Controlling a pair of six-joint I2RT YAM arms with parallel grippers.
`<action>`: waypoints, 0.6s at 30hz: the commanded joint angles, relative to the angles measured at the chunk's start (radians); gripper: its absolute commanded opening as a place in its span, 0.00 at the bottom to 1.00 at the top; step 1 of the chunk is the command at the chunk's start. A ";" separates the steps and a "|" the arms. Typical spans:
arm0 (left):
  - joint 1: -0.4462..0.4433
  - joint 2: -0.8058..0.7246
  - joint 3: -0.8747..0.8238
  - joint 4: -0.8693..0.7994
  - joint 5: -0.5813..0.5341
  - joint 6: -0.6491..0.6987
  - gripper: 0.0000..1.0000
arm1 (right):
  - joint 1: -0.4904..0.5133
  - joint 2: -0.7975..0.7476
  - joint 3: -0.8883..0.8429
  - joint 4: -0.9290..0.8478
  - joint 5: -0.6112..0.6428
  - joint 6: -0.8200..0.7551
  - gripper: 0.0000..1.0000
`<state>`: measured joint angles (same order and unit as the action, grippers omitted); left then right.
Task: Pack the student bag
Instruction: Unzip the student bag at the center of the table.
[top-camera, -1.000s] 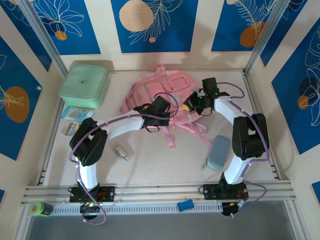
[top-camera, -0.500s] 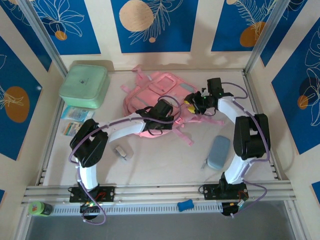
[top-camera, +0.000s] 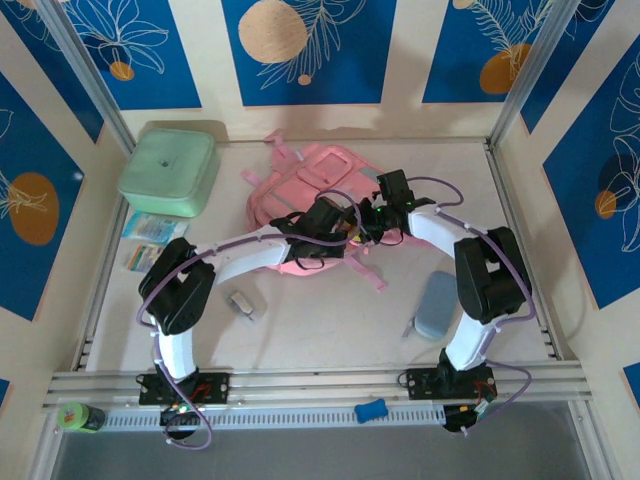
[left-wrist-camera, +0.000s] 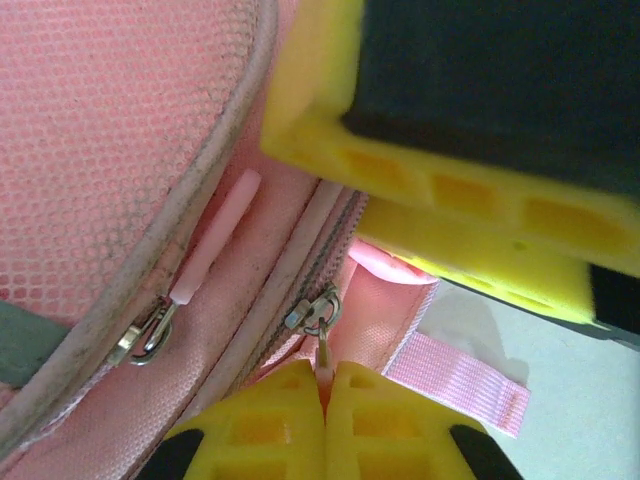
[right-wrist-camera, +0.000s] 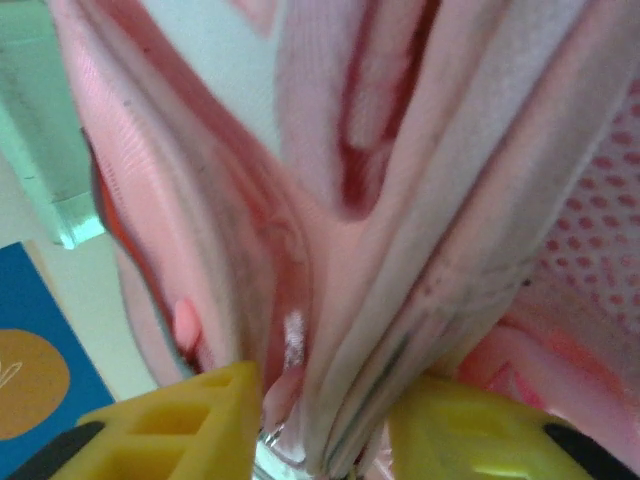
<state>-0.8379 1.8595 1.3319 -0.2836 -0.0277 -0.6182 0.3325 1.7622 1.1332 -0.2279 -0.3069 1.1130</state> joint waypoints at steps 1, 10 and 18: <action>0.005 -0.061 0.001 -0.070 -0.023 0.031 0.00 | -0.006 0.005 0.041 -0.019 0.050 -0.038 0.23; 0.069 -0.161 -0.165 -0.092 -0.065 0.054 0.00 | -0.149 0.010 0.124 -0.143 0.005 -0.207 0.00; 0.103 -0.231 -0.244 -0.094 -0.033 0.042 0.00 | -0.211 0.051 0.233 -0.207 -0.016 -0.246 0.00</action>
<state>-0.7406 1.6703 1.1168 -0.2935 -0.0517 -0.5743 0.1413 1.8065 1.3022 -0.4366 -0.3500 0.9066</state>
